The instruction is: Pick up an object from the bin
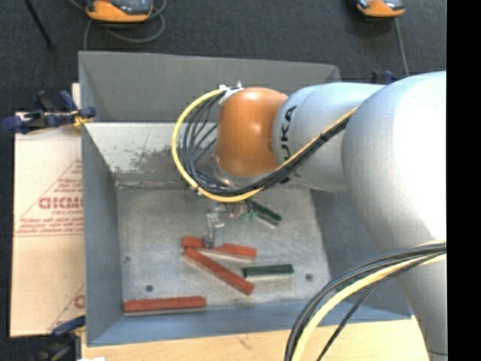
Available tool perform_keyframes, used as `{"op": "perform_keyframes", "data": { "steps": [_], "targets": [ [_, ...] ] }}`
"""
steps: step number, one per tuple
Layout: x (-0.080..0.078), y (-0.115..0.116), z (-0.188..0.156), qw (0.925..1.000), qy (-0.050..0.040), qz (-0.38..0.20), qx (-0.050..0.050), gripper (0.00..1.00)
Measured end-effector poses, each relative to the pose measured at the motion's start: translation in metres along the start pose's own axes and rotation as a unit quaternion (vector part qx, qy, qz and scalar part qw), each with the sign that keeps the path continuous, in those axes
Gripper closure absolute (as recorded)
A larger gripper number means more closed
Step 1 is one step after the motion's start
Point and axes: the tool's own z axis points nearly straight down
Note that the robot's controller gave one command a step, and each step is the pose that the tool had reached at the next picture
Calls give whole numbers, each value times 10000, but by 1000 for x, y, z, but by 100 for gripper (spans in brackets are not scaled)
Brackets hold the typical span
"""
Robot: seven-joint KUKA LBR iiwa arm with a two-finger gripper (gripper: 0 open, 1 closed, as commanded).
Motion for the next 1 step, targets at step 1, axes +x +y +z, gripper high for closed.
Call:
{"op": "perform_keyframes", "data": {
  "steps": [1],
  "targets": [
    [38,3,1,9926,11,-1213,13,0]
  ]
}}
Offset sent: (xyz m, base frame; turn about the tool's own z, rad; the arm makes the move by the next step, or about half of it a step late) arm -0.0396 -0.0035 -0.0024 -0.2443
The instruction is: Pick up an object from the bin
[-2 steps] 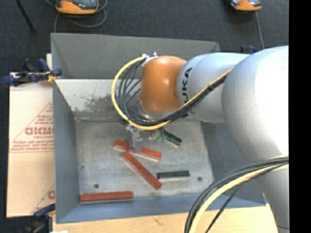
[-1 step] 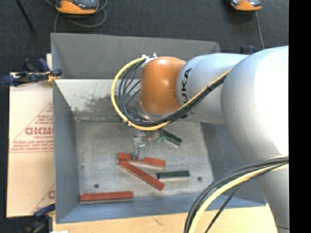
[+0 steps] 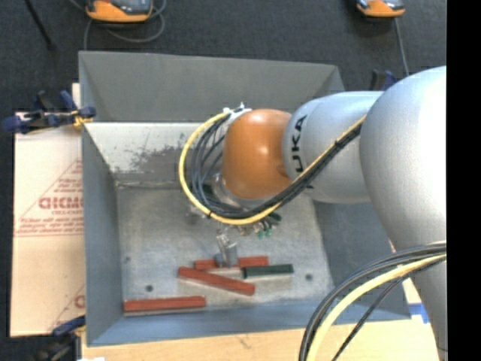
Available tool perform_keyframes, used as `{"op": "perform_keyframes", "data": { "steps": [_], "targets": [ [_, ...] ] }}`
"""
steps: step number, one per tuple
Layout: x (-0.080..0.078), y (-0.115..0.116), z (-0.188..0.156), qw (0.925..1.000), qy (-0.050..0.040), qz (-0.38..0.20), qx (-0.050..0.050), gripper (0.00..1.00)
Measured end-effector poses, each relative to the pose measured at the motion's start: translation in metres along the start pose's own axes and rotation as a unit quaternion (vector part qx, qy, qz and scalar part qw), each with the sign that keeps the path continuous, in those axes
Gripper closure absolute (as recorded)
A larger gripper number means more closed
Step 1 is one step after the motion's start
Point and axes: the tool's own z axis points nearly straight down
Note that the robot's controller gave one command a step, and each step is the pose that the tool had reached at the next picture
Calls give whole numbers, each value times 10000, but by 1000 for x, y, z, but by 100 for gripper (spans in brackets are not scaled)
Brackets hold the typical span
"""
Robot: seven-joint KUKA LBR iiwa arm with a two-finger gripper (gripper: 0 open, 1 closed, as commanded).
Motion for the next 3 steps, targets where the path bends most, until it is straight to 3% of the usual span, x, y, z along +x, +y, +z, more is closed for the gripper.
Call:
{"op": "perform_keyframes", "data": {
  "steps": [1,2,3],
  "targets": [
    [5,-17,-4,9922,-4,-1246,-2,0],
    [-16,40,0,9396,-10,-3422,-8,0],
    [-4,14,1,8845,-7,-4665,-4,0]
  ]
}}
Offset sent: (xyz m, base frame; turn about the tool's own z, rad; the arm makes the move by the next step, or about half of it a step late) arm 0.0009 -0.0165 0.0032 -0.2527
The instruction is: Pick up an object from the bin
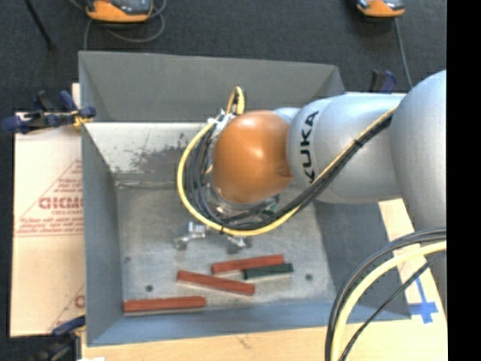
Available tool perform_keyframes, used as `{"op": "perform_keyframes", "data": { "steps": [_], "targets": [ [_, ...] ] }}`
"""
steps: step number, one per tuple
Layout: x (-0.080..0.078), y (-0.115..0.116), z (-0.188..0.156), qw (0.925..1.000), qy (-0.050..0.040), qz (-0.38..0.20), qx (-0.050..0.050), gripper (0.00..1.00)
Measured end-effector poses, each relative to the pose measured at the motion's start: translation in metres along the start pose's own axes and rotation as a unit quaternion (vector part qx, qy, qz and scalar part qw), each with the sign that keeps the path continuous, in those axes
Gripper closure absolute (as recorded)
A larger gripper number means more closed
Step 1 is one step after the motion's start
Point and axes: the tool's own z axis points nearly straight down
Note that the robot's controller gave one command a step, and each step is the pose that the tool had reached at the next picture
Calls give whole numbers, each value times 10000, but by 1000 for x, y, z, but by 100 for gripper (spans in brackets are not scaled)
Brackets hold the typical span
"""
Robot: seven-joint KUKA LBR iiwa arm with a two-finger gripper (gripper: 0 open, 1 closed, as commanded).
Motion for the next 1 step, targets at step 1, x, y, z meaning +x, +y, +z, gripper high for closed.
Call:
{"op": "perform_keyframes", "data": {
  "steps": [1],
  "targets": [
    [-79,-14,0,9970,-22,771,-14,0]
  ]
}}
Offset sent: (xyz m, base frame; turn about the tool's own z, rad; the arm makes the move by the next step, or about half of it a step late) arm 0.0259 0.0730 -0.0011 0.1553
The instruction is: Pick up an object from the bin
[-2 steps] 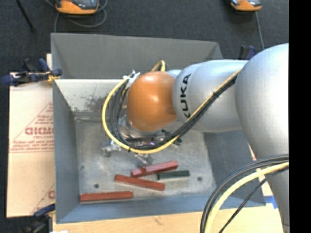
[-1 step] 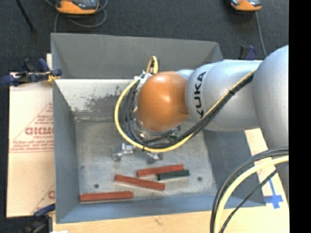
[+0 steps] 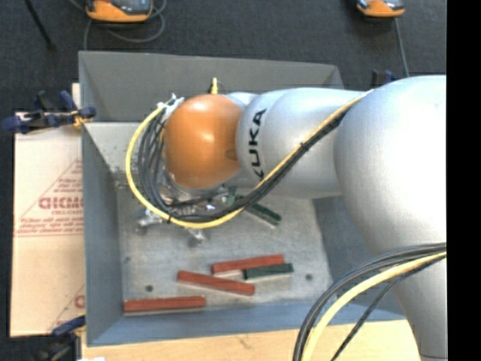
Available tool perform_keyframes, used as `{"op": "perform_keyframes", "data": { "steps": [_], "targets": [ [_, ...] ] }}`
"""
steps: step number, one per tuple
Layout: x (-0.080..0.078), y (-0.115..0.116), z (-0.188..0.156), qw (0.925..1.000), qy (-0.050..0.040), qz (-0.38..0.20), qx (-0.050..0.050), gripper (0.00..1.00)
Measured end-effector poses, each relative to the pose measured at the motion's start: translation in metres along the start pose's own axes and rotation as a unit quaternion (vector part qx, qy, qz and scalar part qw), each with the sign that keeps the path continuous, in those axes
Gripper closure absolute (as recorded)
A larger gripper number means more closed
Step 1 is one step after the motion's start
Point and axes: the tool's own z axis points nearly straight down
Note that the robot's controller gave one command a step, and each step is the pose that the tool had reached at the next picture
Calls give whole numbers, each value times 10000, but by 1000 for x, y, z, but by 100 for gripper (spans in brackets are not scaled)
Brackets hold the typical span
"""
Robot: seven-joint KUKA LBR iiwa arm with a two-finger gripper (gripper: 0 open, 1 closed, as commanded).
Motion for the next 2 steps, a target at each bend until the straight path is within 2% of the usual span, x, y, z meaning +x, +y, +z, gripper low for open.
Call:
{"op": "perform_keyframes", "data": {
  "steps": [1,2],
  "targets": [
    [19,-2,-5,9926,39,-1211,-8,0],
    [50,-11,-4,9678,48,-2518,-26,0]
  ]
}}
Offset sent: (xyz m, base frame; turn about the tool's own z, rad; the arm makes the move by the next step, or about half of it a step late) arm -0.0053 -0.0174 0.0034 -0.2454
